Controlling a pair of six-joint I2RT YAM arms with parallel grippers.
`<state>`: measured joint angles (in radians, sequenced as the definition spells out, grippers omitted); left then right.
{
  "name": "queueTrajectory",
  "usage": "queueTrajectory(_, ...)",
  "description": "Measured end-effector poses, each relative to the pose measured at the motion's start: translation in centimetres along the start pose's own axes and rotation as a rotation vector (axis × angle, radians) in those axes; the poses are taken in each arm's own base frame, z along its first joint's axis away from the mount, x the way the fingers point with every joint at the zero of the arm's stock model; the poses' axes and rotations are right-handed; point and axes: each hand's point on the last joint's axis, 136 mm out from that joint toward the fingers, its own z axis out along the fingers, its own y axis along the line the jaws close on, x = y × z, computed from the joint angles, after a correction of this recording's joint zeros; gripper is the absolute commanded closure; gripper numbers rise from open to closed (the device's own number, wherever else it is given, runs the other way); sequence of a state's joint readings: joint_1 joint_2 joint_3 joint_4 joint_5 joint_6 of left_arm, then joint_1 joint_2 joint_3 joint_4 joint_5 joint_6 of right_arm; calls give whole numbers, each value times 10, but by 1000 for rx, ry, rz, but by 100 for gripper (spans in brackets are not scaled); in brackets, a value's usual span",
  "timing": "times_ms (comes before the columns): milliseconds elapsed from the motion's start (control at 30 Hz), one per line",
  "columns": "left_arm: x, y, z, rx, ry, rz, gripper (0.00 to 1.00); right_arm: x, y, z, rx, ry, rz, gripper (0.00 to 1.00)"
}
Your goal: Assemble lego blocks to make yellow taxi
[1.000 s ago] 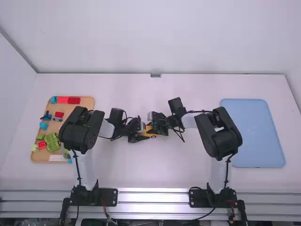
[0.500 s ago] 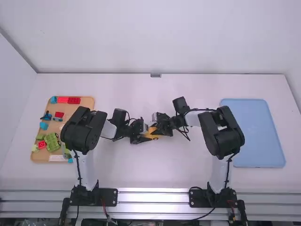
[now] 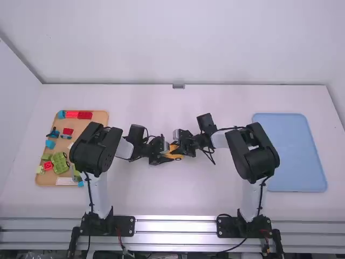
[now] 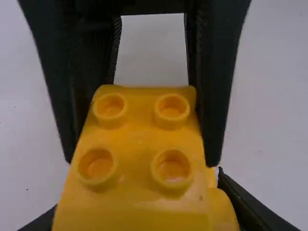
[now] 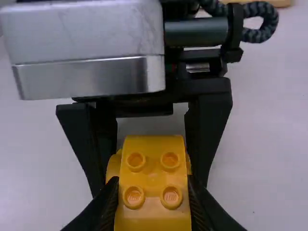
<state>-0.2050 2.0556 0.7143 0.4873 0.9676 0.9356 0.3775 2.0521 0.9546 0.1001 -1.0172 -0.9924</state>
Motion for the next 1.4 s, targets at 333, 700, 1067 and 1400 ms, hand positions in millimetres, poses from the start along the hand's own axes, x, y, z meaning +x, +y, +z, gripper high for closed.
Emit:
queueTrajectory(333, 0, 0, 0, 6, 0, -6, 61, 10, 1, -20, 9, -50, 85, 97)
queueTrajectory(700, 2, 0, -3, 13, 1, -4, 63, 3, 2, -3, 44, -62, 1, 100)
queueTrajectory(1067, 4, -3, -6, 34, 2, 18, 69, 4, 6, 6, 13, 56, 1, 100)
queueTrajectory(1400, 4, -2, -6, 30, 1, 17, 70, 3, 5, 6, 24, 86, -27, 74)
